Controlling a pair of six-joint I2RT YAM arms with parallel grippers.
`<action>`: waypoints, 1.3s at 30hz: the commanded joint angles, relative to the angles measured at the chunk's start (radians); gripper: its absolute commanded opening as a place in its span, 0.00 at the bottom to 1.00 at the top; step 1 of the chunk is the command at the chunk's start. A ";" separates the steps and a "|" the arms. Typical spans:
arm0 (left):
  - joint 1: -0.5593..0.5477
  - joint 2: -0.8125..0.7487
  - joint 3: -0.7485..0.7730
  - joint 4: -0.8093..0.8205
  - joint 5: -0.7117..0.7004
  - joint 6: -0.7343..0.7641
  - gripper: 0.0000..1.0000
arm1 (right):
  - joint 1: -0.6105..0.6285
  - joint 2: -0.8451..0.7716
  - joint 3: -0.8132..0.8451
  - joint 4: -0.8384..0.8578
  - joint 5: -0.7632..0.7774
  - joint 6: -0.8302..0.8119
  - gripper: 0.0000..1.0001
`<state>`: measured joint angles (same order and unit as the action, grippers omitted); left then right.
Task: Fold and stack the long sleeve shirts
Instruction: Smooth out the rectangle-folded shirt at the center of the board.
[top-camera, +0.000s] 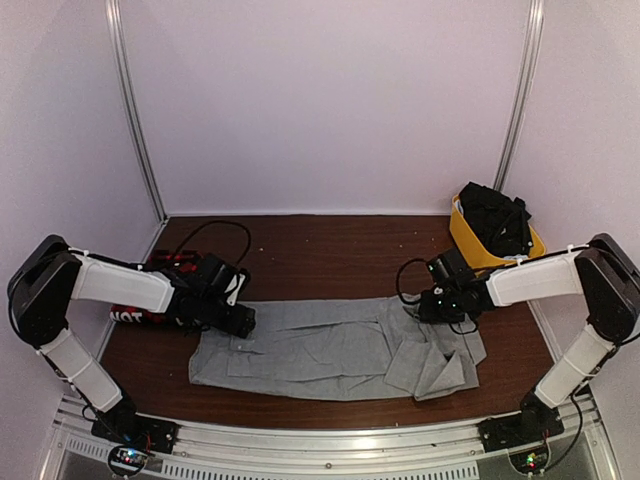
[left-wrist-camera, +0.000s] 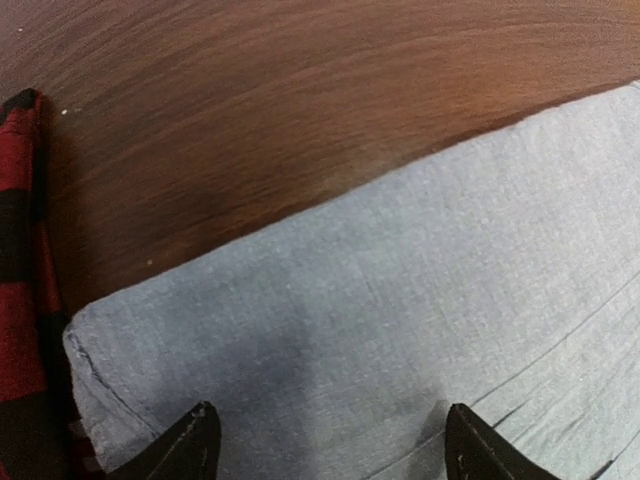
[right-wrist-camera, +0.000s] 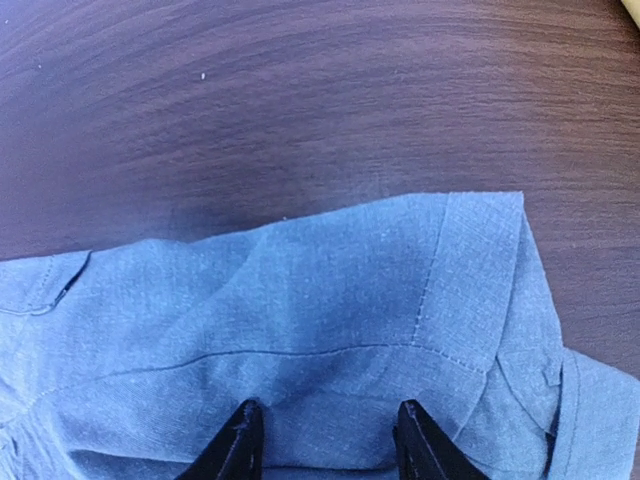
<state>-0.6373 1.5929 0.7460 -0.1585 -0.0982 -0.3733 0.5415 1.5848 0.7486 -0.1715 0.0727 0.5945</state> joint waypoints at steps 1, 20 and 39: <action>0.016 0.012 0.004 -0.016 -0.087 -0.007 0.79 | 0.014 -0.014 0.001 -0.082 0.099 -0.029 0.45; 0.042 -0.083 -0.003 -0.033 0.027 -0.076 0.78 | 0.056 -0.241 -0.035 -0.186 0.139 -0.051 0.43; 0.100 -0.059 -0.112 0.071 0.169 -0.154 0.56 | 0.228 -0.042 0.060 -0.167 0.193 -0.004 0.42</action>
<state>-0.5430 1.5032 0.6491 -0.1558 0.0330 -0.5079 0.7628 1.4788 0.7563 -0.3222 0.2020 0.5747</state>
